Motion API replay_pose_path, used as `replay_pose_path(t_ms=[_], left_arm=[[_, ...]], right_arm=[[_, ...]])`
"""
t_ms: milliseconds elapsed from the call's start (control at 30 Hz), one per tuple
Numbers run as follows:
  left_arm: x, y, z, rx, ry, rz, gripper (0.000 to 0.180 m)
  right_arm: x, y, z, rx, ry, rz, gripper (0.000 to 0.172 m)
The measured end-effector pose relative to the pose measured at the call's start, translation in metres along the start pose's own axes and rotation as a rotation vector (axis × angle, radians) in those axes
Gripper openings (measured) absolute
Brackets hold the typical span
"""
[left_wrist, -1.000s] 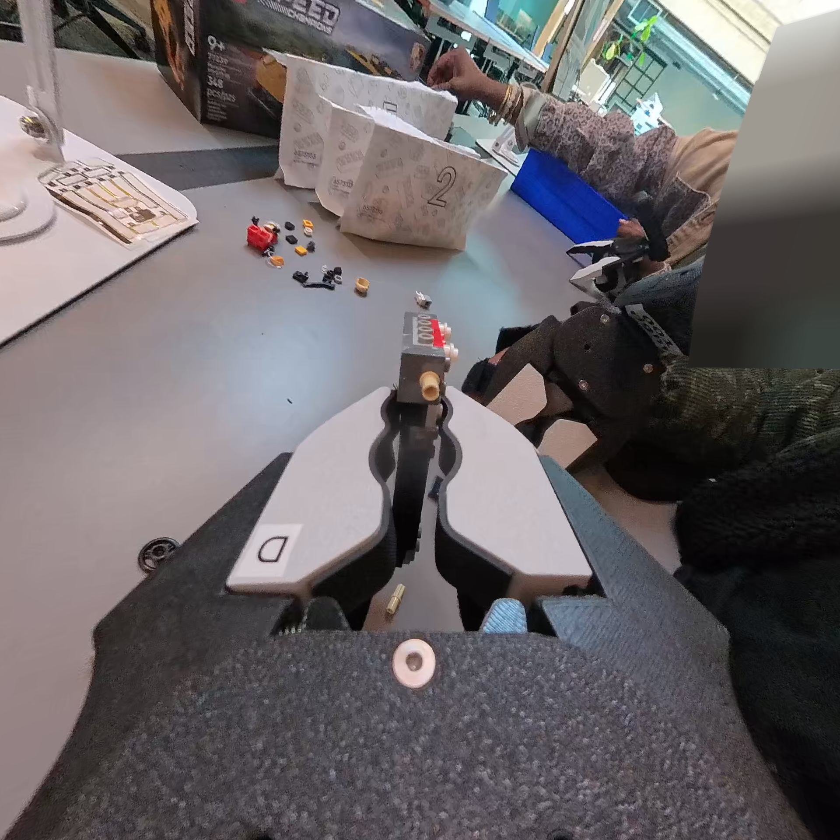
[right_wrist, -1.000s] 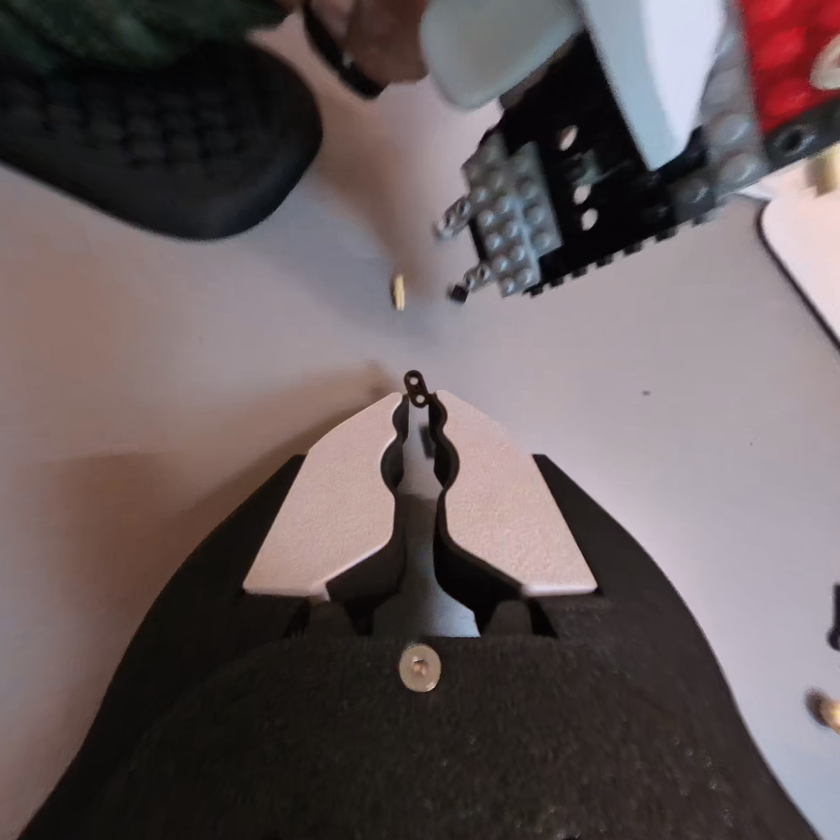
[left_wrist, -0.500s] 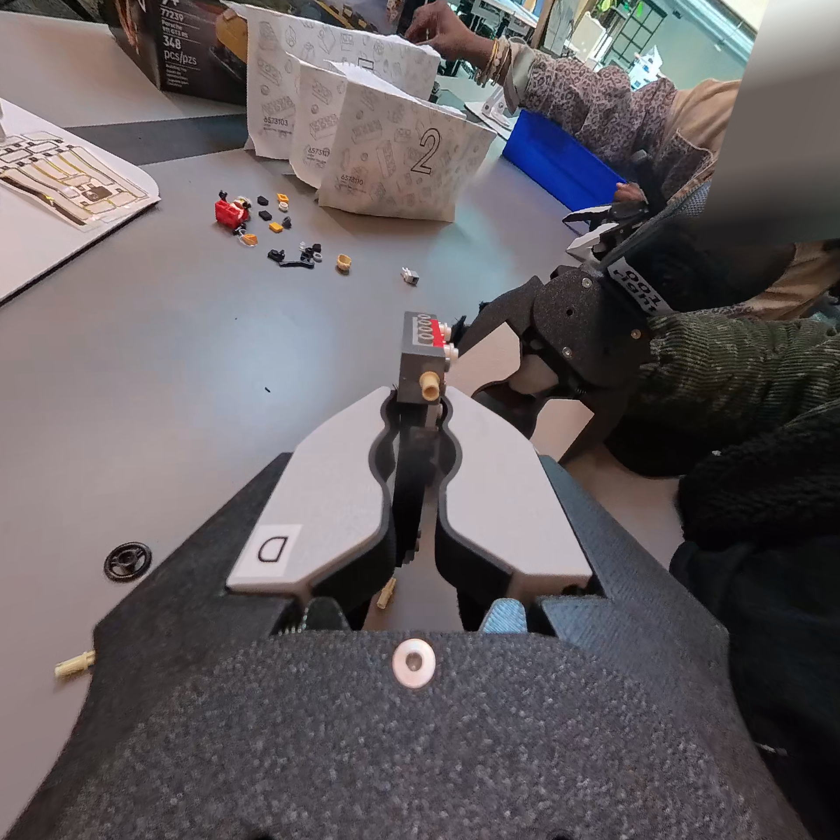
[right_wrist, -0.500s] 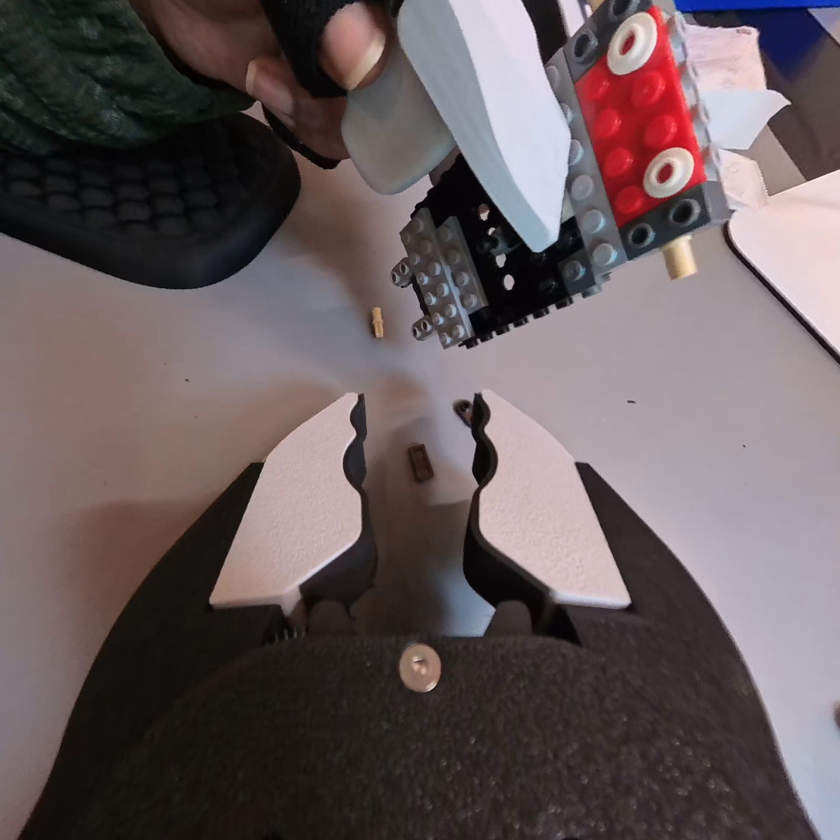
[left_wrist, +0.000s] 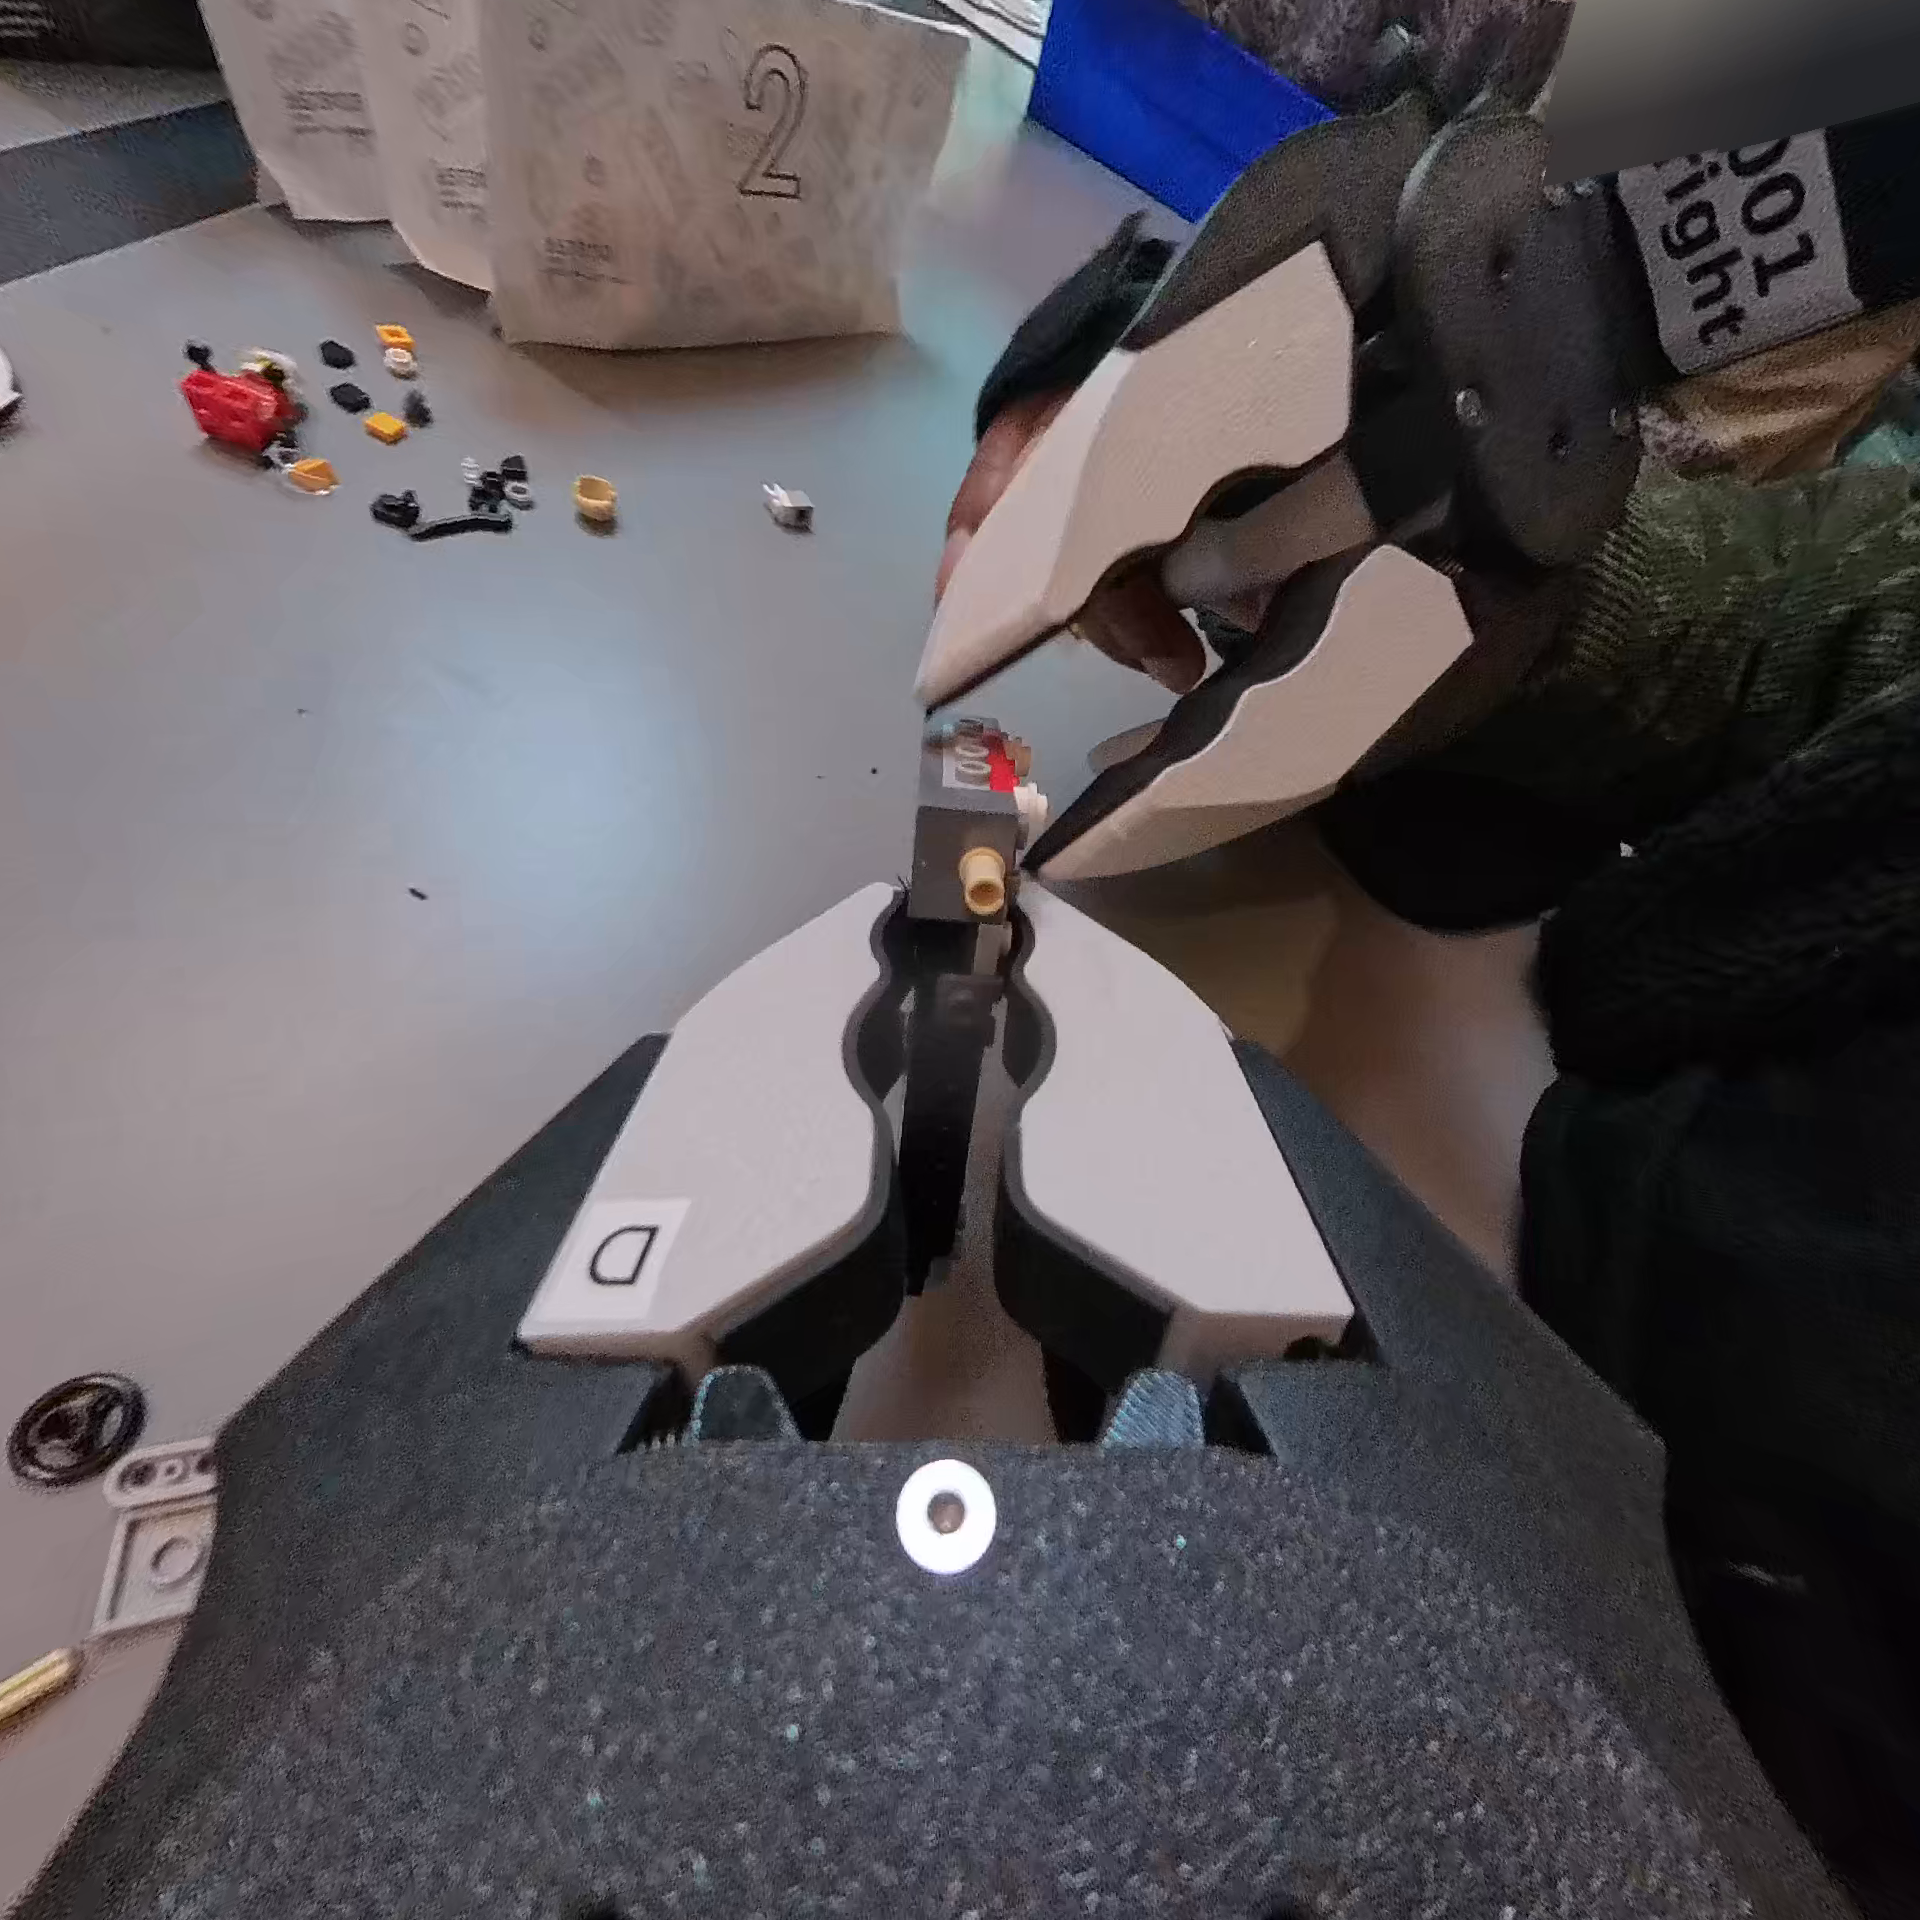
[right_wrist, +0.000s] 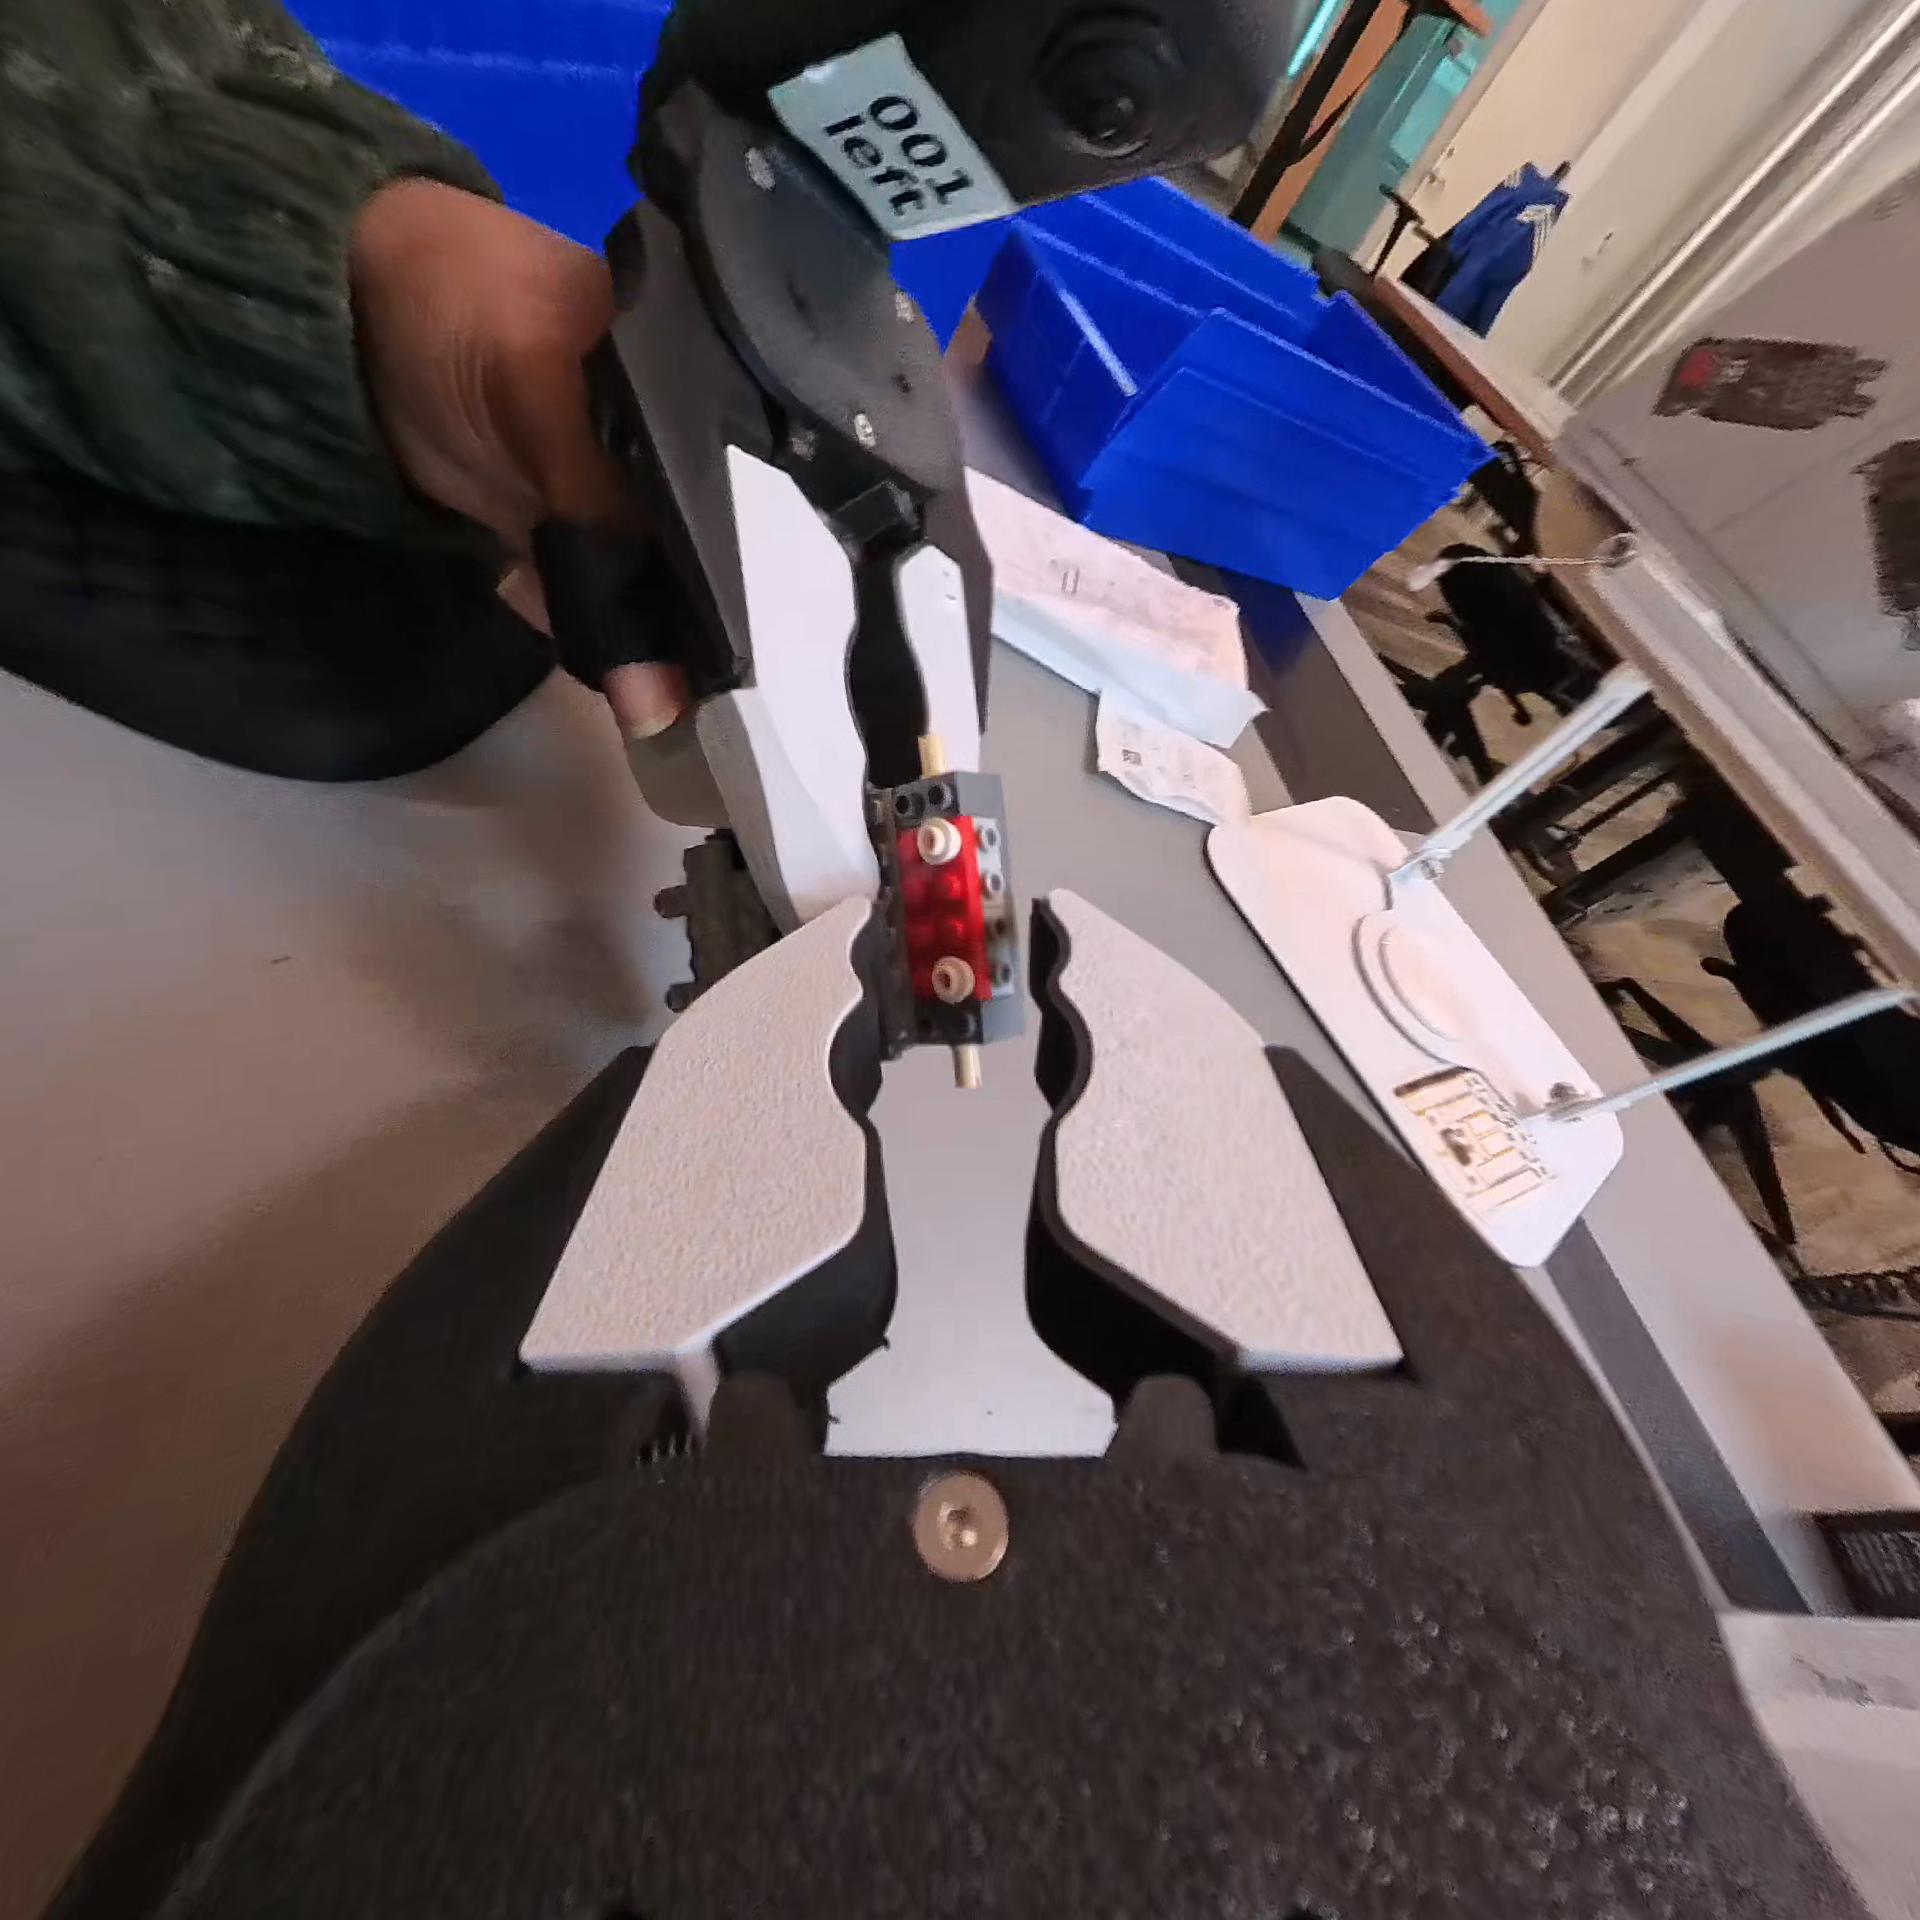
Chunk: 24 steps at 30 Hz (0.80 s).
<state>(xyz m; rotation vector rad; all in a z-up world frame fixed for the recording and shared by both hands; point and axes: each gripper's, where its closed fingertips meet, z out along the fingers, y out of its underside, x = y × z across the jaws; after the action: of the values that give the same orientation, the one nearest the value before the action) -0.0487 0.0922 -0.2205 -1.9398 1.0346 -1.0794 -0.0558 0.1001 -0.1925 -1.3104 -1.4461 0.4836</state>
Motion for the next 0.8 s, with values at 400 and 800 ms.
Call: replay_pose_path(t_ms=[400, 800], left_arm=[[0.006, 0.011, 0.008, -0.065, 0.031, -0.105, 0.015], [0.012, 0.009, 0.010, -0.040, 0.126, -0.300, 0.015]], right_arm=[[-0.010, -0.002, 0.002, -0.034, 0.031, -0.152, 0.013], [-0.008, -0.002, 0.000, -0.074, 0.071, -0.163, 0.003]])
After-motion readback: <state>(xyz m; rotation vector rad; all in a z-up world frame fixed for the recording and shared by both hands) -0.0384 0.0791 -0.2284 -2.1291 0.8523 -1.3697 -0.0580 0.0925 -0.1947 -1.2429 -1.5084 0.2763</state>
